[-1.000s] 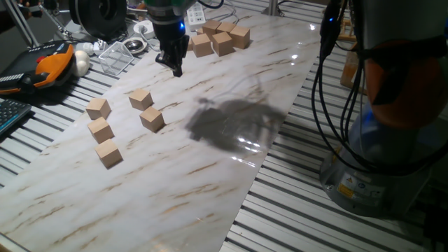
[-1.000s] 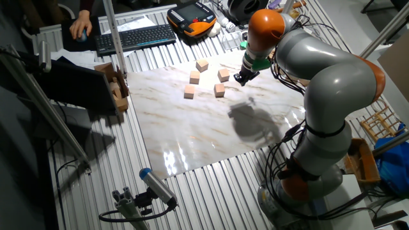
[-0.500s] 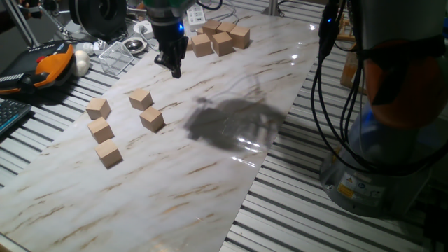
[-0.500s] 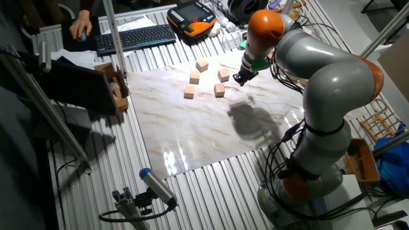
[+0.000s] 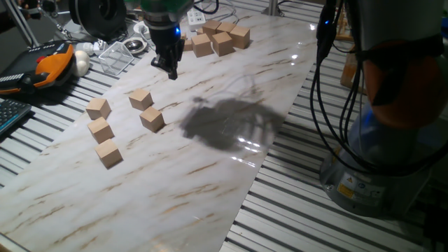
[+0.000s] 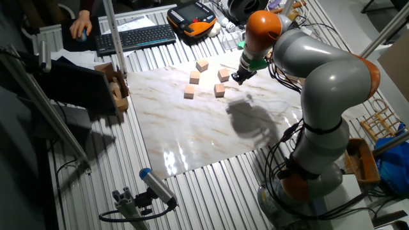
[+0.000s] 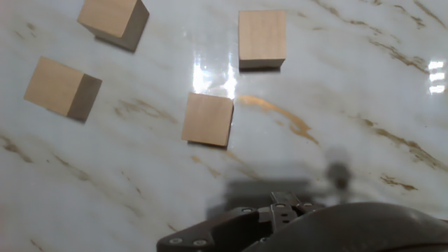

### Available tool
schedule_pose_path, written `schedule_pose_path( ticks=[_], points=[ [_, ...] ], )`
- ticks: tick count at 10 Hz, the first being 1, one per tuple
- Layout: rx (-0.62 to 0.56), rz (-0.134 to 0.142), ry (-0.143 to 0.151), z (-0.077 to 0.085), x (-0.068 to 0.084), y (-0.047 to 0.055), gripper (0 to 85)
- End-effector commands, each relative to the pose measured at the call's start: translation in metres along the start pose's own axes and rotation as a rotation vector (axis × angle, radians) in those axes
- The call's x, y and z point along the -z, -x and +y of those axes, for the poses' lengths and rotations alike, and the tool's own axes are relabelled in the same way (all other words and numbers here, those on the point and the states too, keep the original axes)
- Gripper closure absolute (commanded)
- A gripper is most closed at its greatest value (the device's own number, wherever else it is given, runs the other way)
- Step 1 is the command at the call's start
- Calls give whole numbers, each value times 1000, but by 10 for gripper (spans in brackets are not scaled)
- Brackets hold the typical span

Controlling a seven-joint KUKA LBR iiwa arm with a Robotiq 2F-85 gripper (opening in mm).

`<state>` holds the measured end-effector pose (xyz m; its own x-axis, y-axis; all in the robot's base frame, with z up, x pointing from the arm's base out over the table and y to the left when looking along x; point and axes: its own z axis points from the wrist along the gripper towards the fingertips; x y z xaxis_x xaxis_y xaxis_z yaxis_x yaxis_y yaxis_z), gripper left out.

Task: Stack the blocks into a pyramid shape

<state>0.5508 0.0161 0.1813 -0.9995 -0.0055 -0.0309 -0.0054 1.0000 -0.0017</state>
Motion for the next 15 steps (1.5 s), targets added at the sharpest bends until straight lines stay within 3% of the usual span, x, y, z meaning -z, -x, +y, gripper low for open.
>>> schedule_pose_path(
  ticks=[1,4,12,13,15],
  points=[
    [-2,0,-1,2,-2,1,850],
    [-14,0,0,12,-8,3,850],
    [-15,-23,16,22,-26,3,850],
    [-18,-12,26,24,-24,3,850],
    [-25,-26,14,27,-25,1,850]
  ],
)
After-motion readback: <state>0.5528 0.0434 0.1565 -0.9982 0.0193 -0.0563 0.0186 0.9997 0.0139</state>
